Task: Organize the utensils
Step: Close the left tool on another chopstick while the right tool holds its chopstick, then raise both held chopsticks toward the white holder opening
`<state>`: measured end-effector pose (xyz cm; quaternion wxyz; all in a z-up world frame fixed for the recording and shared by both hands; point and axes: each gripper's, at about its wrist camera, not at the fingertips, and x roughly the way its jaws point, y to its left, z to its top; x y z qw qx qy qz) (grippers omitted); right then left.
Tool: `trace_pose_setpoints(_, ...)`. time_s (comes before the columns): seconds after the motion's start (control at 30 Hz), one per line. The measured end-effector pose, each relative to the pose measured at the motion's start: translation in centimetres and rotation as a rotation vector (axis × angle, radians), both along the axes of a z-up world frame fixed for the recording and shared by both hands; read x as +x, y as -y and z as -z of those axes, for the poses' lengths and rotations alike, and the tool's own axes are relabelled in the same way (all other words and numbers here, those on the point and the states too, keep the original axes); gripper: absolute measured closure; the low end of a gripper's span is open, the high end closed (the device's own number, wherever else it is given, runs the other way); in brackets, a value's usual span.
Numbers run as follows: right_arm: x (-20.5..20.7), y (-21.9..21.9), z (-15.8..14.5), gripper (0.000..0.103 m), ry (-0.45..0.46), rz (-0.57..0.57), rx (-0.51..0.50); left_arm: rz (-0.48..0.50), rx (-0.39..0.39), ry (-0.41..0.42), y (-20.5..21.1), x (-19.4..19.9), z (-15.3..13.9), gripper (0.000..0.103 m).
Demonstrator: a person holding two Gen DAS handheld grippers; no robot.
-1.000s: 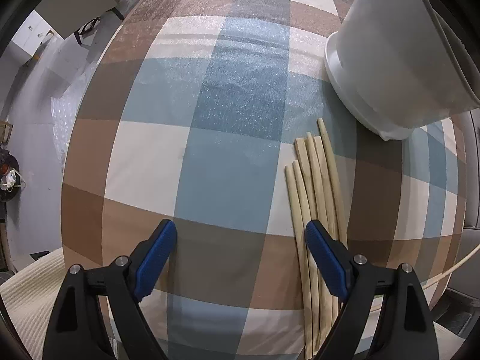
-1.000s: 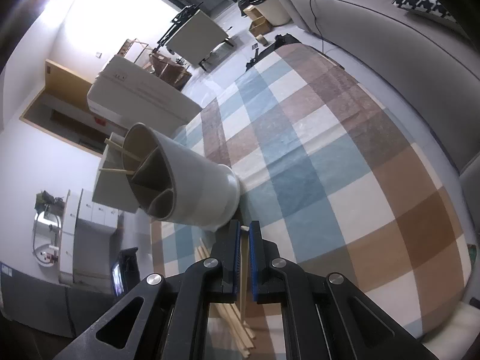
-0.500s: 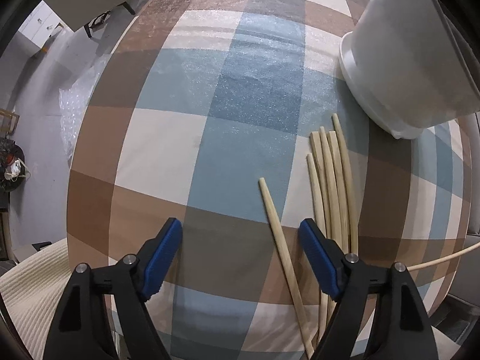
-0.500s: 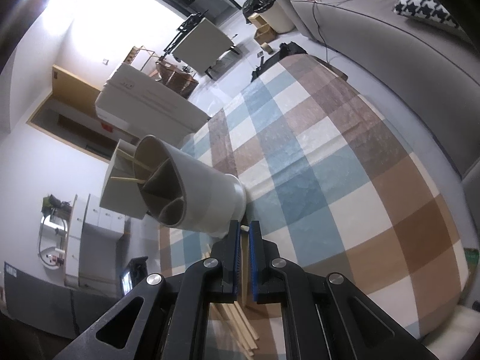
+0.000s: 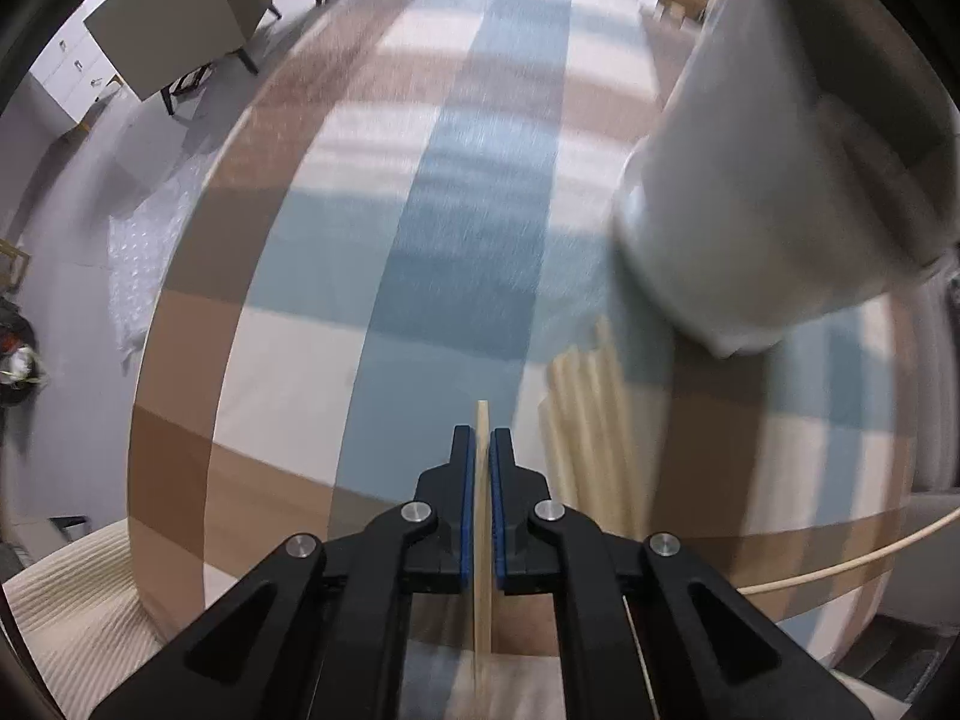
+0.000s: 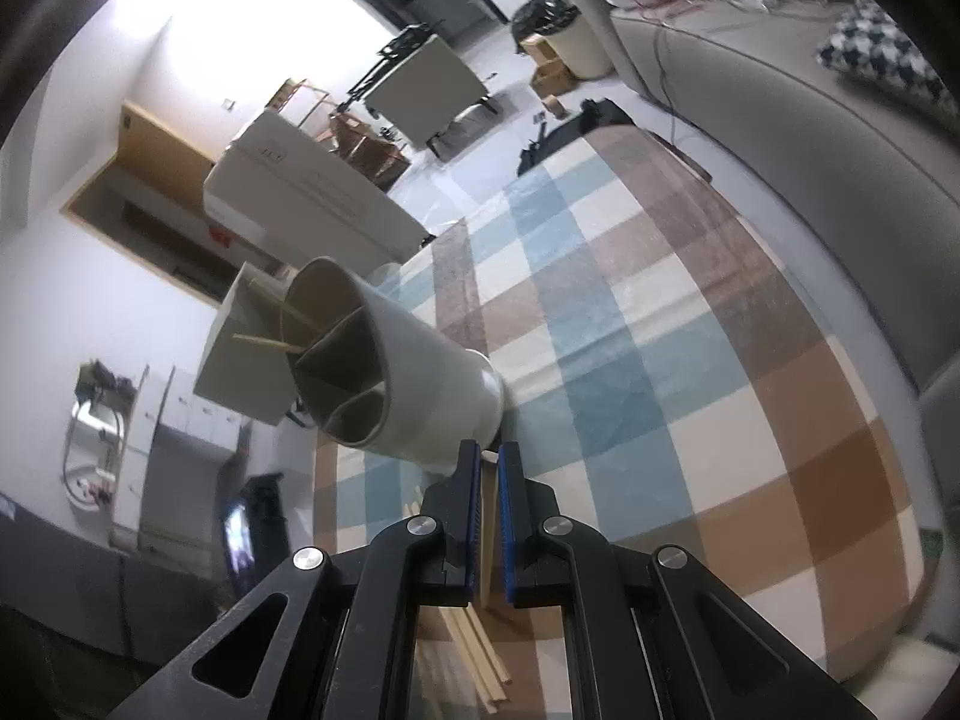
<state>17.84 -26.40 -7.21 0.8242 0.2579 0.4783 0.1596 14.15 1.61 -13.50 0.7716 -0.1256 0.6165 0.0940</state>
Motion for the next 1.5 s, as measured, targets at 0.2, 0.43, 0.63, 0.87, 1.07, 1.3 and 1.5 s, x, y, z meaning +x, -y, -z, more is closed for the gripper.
trace_pose_setpoints(0.2, -0.9, -2.7, -1.9, 0.098, 0.091, -0.086, -0.095, 0.061, -0.022, 0.239, 0.7, -1.6, -6.3, 0.102)
trace_pose_setpoints(0.43, -3.3, -5.6, -3.6, 0.098, 0.190, -0.170, -0.205, 0.129, -0.019, 0.382, 0.6, -4.1, -9.8, 0.102)
trace_pose_setpoints(0.63, -5.3, -6.9, -4.5, 0.098, 0.230, -0.186, -0.252, 0.170, -0.018, 0.432, -0.3, -4.2, -10.8, 0.103)
trace_pose_setpoints(0.87, -7.2, -7.8, -5.2, 0.098, 0.268, -0.176, -0.323, 0.229, -0.007, 0.450, 0.4, -4.6, -11.8, 0.103)
trace_pose_setpoints(1.07, -8.1, -7.9, -6.5, 0.098, 0.292, -0.151, -0.336, 0.270, 0.003, 0.448, 0.8, -4.6, -13.1, 0.103)
trace_pose_setpoints(1.3, -8.0, -7.9, -9.5, 0.098, 0.346, -0.146, -0.336, 0.275, -0.024, 0.448, 0.1, -4.1, -16.0, 0.103)
trace_pose_setpoints(1.5, -6.0, -7.8, -13.6, 0.098, 0.395, -0.154, -0.335, 0.276, -0.066, 0.492, -0.2, -2.5, -19.7, 0.103)
